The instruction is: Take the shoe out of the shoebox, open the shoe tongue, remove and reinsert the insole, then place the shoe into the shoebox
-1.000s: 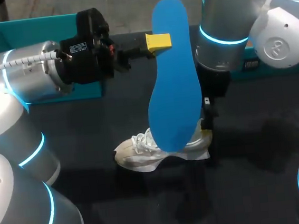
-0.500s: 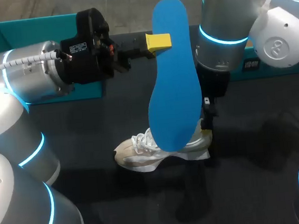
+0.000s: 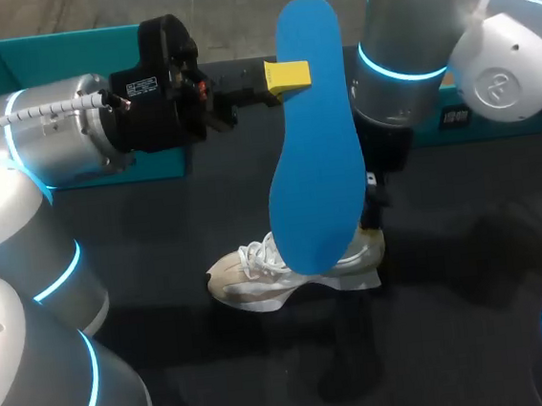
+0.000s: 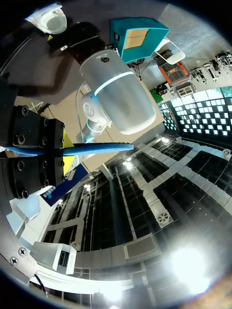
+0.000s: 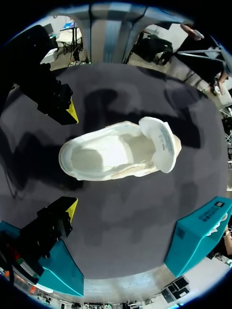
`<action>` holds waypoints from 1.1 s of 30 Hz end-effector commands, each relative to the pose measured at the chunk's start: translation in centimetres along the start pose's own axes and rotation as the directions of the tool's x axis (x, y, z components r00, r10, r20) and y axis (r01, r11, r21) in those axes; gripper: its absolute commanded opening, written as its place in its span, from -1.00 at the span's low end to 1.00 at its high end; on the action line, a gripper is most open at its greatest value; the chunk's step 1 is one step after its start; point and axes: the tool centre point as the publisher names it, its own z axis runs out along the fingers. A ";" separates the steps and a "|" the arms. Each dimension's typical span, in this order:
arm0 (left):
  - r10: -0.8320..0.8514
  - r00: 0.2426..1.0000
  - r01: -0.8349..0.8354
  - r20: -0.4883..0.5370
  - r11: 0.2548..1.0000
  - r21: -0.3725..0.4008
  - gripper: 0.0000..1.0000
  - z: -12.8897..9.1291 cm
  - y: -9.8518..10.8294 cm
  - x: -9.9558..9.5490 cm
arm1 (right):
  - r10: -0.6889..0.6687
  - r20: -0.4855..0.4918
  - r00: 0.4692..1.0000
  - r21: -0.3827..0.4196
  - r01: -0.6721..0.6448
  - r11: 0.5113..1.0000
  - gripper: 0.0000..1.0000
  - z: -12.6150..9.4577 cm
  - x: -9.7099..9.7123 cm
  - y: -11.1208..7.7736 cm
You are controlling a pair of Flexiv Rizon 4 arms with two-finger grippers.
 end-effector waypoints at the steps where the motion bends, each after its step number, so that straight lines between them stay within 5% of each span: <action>1: 0.001 1.000 0.000 0.000 1.000 0.003 -1.00 0.2 0.0 0.0 | -0.007 0.008 1.000 -0.001 0.007 1.000 1.00 0.9 -0.9 0.9; 21: 0.001 1.000 0.000 0.000 1.000 0.003 -1.00 0.2 0.0 0.0 | -0.058 -0.026 0.998 -0.027 0.058 0.998 1.00 7.0 -3.6 4.3; 33: 0.001 1.000 0.000 0.000 1.000 0.003 -1.00 0.2 0.0 0.0 | -0.004 -0.059 0.998 -0.023 0.003 1.000 1.00 9.5 -3.2 4.2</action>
